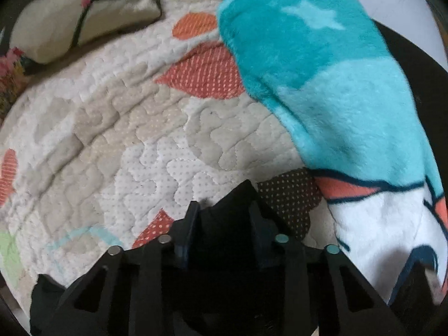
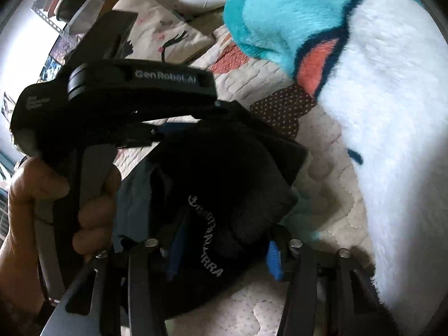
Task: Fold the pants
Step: 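Press the folded pants down with the right gripper while the left gripper releases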
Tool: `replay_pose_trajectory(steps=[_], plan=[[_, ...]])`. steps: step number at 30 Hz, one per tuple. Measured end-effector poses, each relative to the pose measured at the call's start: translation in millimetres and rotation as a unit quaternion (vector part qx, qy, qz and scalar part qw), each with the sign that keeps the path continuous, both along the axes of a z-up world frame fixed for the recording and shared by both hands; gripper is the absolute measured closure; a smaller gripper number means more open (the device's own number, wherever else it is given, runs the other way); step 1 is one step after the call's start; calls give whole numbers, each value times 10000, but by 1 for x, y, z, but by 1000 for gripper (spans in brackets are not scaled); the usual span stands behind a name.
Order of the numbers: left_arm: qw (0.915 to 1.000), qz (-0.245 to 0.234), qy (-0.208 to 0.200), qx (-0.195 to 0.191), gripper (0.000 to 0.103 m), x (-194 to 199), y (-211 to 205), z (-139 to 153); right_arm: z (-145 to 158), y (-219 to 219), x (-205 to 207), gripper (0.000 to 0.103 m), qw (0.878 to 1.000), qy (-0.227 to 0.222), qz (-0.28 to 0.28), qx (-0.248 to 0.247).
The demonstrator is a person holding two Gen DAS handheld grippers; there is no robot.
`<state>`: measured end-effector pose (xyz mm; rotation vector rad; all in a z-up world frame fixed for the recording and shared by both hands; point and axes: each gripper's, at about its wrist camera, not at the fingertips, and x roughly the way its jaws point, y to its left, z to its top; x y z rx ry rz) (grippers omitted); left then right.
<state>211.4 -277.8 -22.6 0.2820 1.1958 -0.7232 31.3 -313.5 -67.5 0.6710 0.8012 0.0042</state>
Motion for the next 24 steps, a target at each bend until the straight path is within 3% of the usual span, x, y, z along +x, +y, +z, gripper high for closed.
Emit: replay_pose_trajectory(steps=[2,7,13,17,21,24], plan=[[9997,122,-87,-194,74,-5,8,14,6,0,3,78,9999,-5,119,55],[9946,548,-315,-821,74,-19,58,59,41,25,-3,82,9964,-490,533,-448],[9754,1295,-173,-1778,74,-26,167,97,86,92,-15,83,9759,-1082,1387,-1289],[9529,2033,-30,-2249,74,-37,246,87,96,145,-17,83,9512,-1271,2058,-1915],[9315,2597,226,-2536,74,-45,306,60,86,203,-12,83,9179,-1271,2766,-2547],[9186,2894,369,-2664,73,-53,338,41,70,245,-13,83,8848,-1272,3242,-3096]])
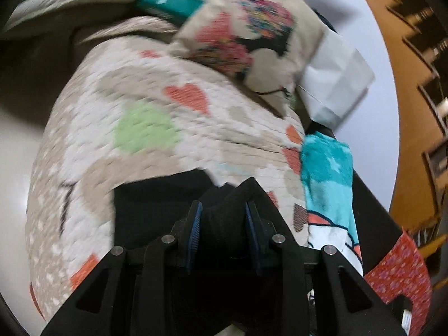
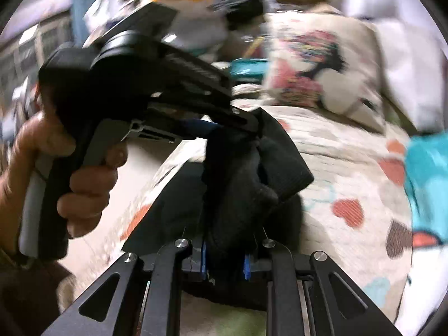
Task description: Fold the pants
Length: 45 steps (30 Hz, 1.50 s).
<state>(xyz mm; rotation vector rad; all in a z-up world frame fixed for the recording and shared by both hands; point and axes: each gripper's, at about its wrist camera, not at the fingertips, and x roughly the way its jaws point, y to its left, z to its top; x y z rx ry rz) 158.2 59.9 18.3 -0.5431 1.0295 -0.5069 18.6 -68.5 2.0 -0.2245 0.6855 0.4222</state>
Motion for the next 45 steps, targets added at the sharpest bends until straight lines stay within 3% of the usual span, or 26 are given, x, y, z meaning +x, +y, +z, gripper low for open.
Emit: replay_pose_trajectory(steps=[6,9,13,15,18,22,25,29,32,35,39,45], plan=[[9979,578,240,-187,67,-5,41,-22,-35,53,-8,79,9944,-123,507,-921],[9928,1008,442,-476,57,-4,67,-27,-47,63,-14,66,9916,-129,645,-1116],[9784,1697,790,-878,56,-7,106,-37,-51,74,-23,38,9900,-82,845,-1125],[9735,1896,821,-978,56,-10,117,-36,-55,80,-32,32,9878,-103,955,-1227],[9765,1962,603,-655,55,-15,118,-21,-58,91,-52,31,9839,-96,1254,-1272],[9846,1662,382,393,54,-21,96,-8,-50,84,-71,28,9817,-188,1395,-1280],[9870,1284,384,892,54,-23,72,-12,-38,56,-67,28,9882,-88,1130,-1034],[9901,835,514,1007,54,-21,52,-27,-21,5,-44,28,9979,67,322,-551],[9836,730,290,1622,54,-11,38,-30,-15,-40,-17,28,9982,251,-535,-101],[9691,874,280,2288,54,6,30,-43,-14,-68,1,28,9932,496,-1004,334],[9704,1114,516,2082,48,20,35,-65,-13,-77,22,28,9899,639,-1164,493],[9679,1127,570,2175,42,24,37,-62,-11,-69,63,28,9884,818,-1114,635]])
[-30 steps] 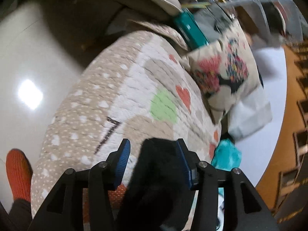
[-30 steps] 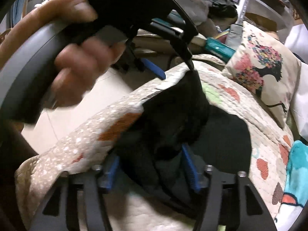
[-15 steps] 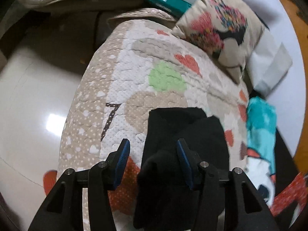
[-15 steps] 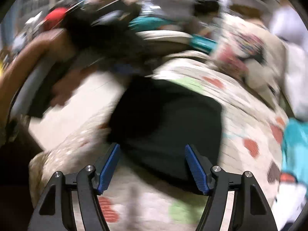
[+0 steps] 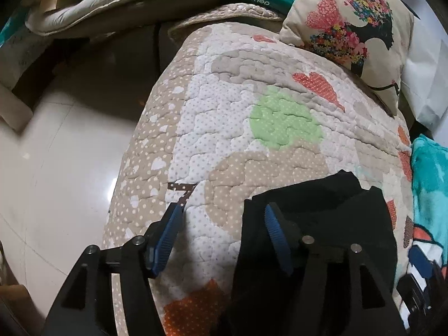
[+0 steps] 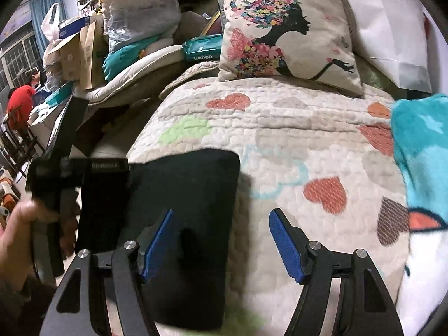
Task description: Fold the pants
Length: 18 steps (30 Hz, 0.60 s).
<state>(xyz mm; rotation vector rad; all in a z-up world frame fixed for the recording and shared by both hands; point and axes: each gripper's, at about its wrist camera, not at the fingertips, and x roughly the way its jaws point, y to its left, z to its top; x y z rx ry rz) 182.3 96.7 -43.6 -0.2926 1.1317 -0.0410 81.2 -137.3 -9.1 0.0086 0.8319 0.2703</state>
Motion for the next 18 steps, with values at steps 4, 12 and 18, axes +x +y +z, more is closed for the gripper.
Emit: replay_pose_trajectory(steps=[4,12,18], plan=[[9989,217,-45,-413,42,-9,15,19,-5,-8,6,28,9991,176,-136,369],[9906,640,-412,-1139,39,-58,41,44,-21,-48,-11,28,9968,277,-469,579],[9867,786,-468,-1341,37,-88,31,27,-30,-71,-11,27,9870,465,-714,1360]])
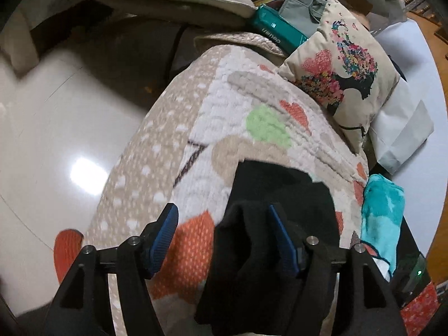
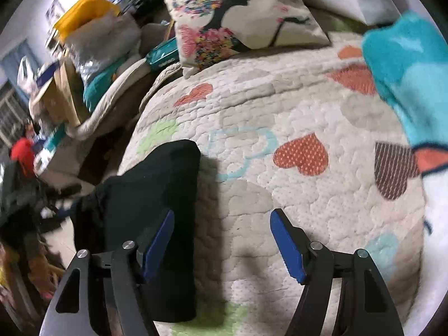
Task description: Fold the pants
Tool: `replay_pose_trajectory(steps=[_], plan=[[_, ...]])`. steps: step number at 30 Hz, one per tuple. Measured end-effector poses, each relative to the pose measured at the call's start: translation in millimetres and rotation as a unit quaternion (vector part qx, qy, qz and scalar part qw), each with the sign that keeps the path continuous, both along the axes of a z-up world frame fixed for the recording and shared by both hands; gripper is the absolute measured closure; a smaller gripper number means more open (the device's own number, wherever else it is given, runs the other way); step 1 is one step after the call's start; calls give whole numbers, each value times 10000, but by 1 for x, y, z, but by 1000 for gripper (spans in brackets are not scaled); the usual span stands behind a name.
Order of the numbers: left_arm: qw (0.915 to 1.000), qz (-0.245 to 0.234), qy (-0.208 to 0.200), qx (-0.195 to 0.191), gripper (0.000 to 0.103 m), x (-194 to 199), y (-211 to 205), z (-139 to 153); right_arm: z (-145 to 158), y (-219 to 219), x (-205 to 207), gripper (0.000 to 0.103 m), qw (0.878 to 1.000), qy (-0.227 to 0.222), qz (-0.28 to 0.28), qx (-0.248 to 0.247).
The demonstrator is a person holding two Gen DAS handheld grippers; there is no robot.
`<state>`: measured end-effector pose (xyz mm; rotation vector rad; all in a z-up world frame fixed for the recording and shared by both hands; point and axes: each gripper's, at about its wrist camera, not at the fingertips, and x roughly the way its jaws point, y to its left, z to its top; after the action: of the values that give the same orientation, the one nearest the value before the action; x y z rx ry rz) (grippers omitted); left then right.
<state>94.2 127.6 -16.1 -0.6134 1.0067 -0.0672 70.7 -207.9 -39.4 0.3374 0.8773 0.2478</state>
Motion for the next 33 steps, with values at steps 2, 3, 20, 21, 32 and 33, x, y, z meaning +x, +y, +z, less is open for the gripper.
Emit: replay_pose_trajectory(steps=[2,3,20,21,32,33], plan=[[10000,-44,-51,11,36,-3,-6,0,-2,0,-1,27,9999,26,17,129],[9999,-70,-85,118,36,-3,-10,1,-2,2,-2,27,9999,18,53,145],[9977,-571,122,344,36,27,-51,-12,-14,36,-3,34,9965,87,453,-699],[9981,-505,173,310,36,23,-47,-11,-8,37,-3,34,9961,9,464,-754],[9979,-321,503,241,36,-4,-25,-10,21,102,88,34,9796,-204,1515,-1302],[9979,-341,490,267,36,-4,-26,-9,14,109,100,34,9784,-9,1622,-1283]])
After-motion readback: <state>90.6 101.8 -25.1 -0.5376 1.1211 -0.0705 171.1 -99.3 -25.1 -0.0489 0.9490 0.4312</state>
